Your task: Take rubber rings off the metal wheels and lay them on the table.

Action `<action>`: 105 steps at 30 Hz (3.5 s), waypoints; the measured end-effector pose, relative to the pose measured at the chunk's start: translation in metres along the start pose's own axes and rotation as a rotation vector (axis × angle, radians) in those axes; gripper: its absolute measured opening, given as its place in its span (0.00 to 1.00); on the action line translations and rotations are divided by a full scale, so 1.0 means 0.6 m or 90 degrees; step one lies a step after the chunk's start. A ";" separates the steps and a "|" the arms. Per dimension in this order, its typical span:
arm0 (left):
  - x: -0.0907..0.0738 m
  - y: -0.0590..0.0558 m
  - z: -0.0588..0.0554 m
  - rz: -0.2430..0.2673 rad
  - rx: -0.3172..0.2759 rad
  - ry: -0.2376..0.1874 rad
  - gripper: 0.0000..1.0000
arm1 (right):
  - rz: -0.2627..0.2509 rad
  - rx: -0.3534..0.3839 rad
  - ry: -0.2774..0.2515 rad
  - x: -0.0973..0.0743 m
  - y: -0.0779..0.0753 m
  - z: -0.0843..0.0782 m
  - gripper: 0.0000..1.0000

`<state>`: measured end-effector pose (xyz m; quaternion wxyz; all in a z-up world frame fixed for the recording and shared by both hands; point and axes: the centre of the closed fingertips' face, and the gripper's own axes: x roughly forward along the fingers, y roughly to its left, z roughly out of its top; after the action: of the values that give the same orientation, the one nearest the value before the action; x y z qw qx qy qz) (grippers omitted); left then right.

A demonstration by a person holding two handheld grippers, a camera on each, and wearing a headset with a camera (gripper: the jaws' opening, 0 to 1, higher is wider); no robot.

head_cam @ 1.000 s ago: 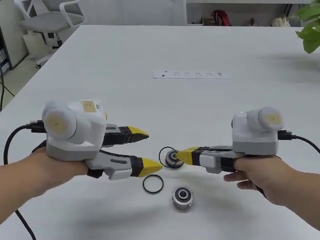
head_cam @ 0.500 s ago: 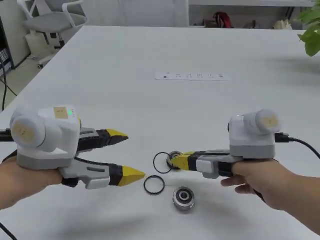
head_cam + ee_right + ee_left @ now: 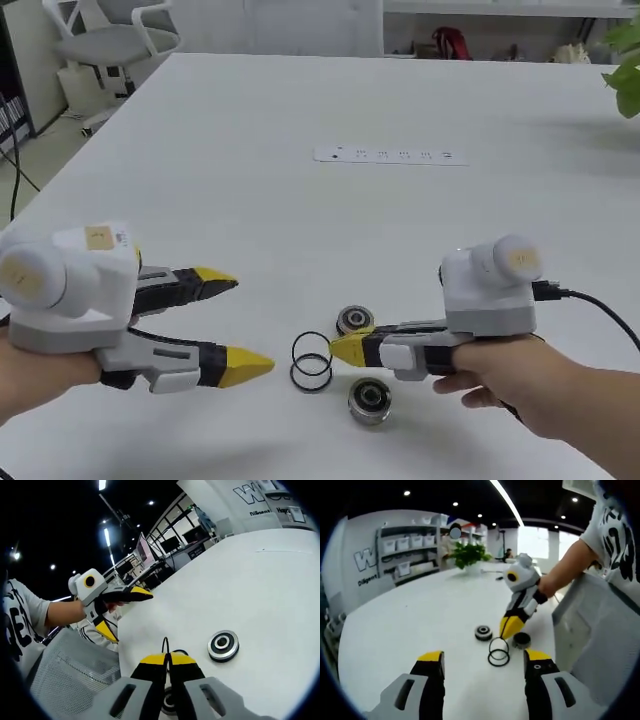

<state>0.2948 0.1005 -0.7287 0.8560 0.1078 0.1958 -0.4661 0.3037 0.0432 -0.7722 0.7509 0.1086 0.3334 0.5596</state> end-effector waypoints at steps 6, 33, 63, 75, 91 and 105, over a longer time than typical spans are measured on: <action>-0.003 -0.002 -0.005 -0.003 0.006 0.006 0.66 | 0.022 0.015 0.012 0.012 0.011 -0.009 0.00; -0.006 -0.003 -0.019 -0.006 0.009 0.020 0.66 | -0.006 -0.088 0.061 0.033 0.011 -0.032 0.11; 0.024 0.000 0.009 -0.022 0.026 0.018 0.65 | -0.047 -0.165 0.000 -0.026 -0.021 0.020 0.31; 0.056 0.006 0.022 -0.031 0.028 0.019 0.64 | -0.097 -0.190 0.001 -0.056 -0.070 0.020 0.31; 0.102 0.017 0.016 -0.039 0.014 0.034 0.60 | -0.135 -0.214 0.017 -0.059 -0.112 0.007 0.26; 0.143 0.021 0.001 -0.048 -0.005 0.051 0.53 | -0.130 -0.240 0.036 -0.034 -0.114 -0.002 0.23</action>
<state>0.3472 0.0423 -0.7655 0.8298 0.1160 0.2358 -0.4924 0.3523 0.0003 -0.8023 0.8010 -0.0840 0.2532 0.5359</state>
